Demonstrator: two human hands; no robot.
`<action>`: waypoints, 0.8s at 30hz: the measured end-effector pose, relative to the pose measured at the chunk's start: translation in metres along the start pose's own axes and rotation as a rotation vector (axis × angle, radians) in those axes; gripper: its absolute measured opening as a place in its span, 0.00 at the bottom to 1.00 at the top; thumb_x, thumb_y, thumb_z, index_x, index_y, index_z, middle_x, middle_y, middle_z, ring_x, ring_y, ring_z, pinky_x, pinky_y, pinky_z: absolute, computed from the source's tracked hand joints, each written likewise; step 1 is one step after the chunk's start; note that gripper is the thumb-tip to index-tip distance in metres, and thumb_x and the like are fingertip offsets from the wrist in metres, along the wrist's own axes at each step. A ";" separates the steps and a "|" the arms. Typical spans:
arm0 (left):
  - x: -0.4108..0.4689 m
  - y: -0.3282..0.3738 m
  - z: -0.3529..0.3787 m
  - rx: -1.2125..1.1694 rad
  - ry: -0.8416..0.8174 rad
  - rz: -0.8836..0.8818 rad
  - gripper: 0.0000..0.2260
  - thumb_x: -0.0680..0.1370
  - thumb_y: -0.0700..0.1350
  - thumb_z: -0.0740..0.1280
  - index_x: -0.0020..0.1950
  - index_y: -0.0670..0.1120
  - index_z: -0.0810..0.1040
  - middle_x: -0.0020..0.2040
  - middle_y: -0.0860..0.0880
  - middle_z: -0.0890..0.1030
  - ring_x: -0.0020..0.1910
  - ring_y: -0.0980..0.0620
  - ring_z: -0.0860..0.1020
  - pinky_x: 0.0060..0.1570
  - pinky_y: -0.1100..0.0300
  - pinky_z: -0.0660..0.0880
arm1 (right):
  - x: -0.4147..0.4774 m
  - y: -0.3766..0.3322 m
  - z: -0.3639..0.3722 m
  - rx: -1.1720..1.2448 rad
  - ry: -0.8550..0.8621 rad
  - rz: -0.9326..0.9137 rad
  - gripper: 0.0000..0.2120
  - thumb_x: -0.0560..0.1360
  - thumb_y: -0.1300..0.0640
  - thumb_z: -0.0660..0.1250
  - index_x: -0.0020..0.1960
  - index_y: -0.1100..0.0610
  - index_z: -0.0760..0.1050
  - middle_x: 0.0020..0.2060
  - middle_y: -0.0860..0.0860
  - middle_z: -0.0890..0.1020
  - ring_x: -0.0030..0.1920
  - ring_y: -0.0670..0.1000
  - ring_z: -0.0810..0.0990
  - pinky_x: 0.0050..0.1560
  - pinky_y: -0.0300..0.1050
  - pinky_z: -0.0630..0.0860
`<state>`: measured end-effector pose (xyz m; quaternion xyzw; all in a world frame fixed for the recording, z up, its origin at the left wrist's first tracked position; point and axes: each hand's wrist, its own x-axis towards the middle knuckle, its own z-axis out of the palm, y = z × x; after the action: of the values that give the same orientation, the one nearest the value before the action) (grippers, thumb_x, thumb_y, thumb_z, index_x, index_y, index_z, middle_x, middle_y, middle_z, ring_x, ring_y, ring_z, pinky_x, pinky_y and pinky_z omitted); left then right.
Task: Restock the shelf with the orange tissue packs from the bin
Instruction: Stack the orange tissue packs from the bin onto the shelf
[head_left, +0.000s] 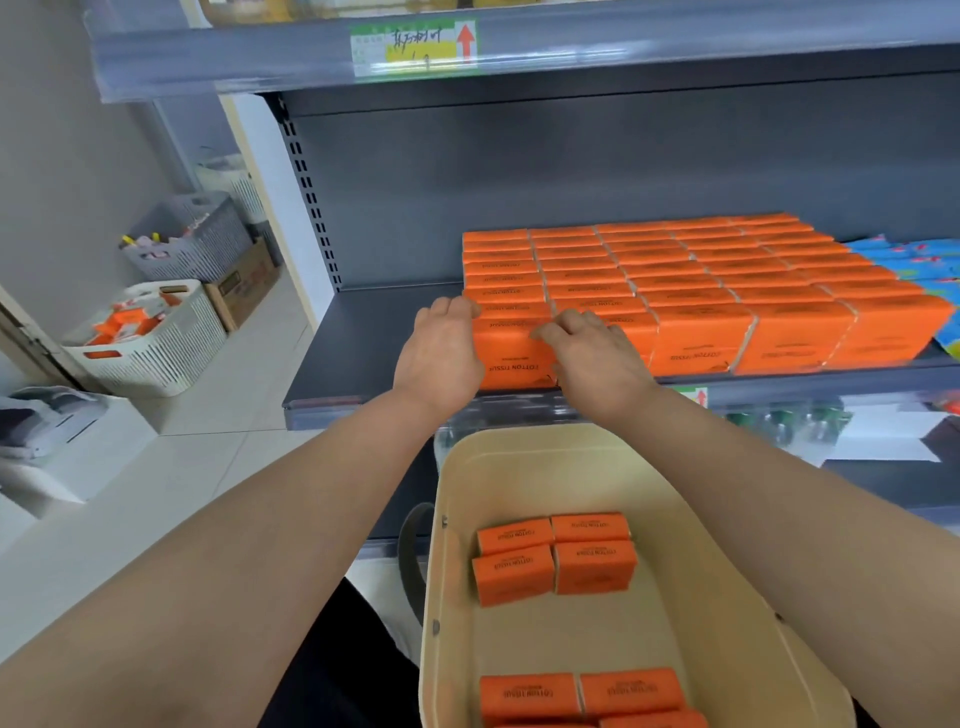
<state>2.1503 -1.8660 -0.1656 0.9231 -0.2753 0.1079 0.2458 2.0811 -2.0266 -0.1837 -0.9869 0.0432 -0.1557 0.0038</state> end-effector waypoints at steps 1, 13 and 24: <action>-0.005 0.004 0.002 -0.001 -0.009 0.010 0.23 0.75 0.32 0.61 0.69 0.45 0.69 0.65 0.46 0.71 0.64 0.48 0.68 0.49 0.56 0.72 | -0.010 0.002 -0.001 0.001 -0.004 0.004 0.27 0.72 0.67 0.64 0.69 0.53 0.67 0.61 0.54 0.71 0.63 0.57 0.68 0.59 0.53 0.67; -0.088 0.022 0.091 0.107 -0.371 0.046 0.21 0.75 0.37 0.63 0.68 0.46 0.69 0.65 0.48 0.72 0.65 0.47 0.70 0.62 0.52 0.71 | -0.128 0.036 0.054 -0.009 -0.316 0.074 0.23 0.76 0.59 0.63 0.70 0.51 0.65 0.64 0.52 0.70 0.65 0.54 0.68 0.59 0.50 0.68; -0.131 0.000 0.175 0.260 -0.795 -0.001 0.18 0.77 0.42 0.61 0.67 0.42 0.67 0.65 0.41 0.70 0.64 0.41 0.71 0.61 0.51 0.69 | -0.170 0.051 0.134 0.013 -0.578 0.140 0.20 0.75 0.59 0.62 0.67 0.52 0.66 0.62 0.53 0.69 0.66 0.55 0.67 0.62 0.49 0.67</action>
<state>2.0533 -1.8963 -0.3585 0.9164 -0.3323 -0.2230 0.0021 1.9571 -2.0635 -0.3639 -0.9848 0.1072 0.1324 0.0329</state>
